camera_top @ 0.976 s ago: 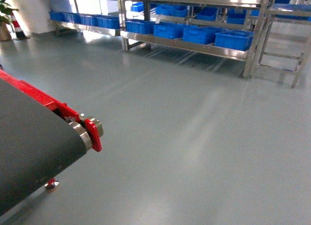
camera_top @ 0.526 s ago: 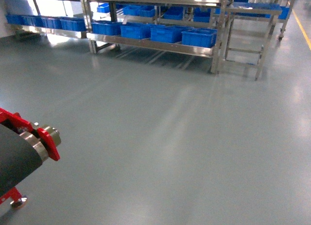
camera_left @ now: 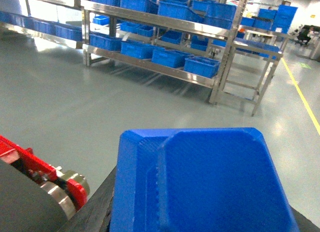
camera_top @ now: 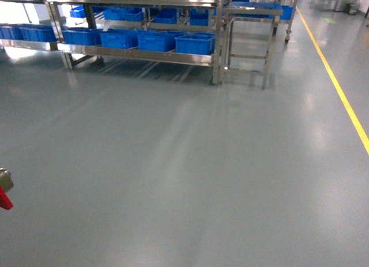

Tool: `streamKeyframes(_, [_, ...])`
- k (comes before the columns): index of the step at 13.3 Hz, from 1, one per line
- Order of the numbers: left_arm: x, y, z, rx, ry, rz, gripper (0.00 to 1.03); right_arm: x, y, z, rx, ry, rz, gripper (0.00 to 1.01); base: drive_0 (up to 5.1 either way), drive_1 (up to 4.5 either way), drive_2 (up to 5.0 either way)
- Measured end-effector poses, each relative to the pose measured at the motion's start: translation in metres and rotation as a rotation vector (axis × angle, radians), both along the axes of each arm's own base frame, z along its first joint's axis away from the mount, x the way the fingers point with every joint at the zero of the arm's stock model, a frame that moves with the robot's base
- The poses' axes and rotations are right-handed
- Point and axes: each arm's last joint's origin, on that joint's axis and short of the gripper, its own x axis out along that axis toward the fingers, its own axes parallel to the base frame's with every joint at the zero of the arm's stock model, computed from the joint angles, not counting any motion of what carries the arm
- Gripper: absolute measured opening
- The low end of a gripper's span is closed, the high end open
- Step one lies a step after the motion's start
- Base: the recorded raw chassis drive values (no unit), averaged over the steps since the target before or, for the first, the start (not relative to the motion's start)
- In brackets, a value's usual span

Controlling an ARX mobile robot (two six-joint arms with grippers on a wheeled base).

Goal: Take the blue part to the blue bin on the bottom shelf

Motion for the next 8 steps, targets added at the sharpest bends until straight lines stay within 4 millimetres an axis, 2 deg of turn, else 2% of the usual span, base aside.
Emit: streamKeyframes(8, [0.0000,0.0000,0.0000,0.000,0.000,0.000,0.44,0.0000,0.0000,0.0000,0.000,0.000,0.000,0.98,-1.6,-1.59,-1.6])
